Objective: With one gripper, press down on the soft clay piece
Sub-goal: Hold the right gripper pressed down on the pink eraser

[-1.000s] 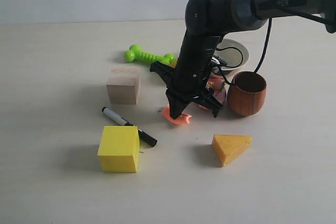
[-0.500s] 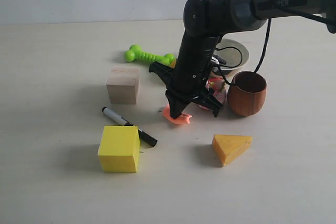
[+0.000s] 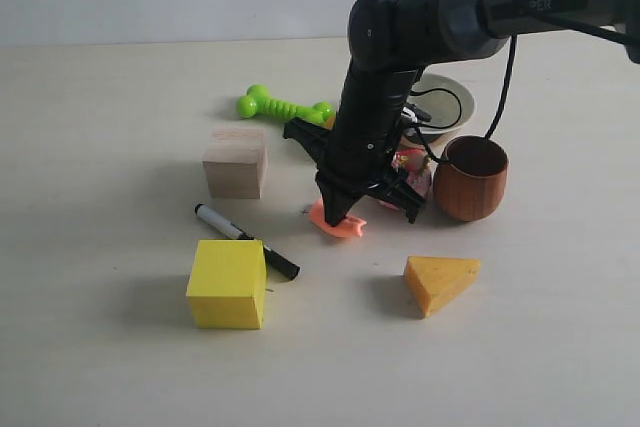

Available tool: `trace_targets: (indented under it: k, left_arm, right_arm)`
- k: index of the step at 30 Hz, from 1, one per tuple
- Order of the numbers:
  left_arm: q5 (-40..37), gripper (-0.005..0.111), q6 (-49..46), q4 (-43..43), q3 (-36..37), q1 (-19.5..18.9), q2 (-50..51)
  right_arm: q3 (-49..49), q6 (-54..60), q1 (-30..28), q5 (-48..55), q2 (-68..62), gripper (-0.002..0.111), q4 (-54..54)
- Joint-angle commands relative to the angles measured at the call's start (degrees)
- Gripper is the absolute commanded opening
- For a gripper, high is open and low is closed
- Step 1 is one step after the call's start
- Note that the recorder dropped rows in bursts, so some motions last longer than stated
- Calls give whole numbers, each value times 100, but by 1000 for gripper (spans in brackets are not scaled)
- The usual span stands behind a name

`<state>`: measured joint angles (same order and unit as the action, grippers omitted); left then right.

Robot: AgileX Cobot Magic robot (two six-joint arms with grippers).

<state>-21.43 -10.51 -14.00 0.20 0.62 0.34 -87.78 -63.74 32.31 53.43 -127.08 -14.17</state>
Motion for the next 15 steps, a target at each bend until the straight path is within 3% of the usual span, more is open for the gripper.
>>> trace_targets:
  k: [1,15]
  left_arm:
    - [54,0,5,-9,-20,-21,-34]
    - [54,0,5,-9,-20,-21,-34]
  right_arm:
    - [49,19,27,-411,-22,0,150]
    - [49,19,27,-412,128,0,213]
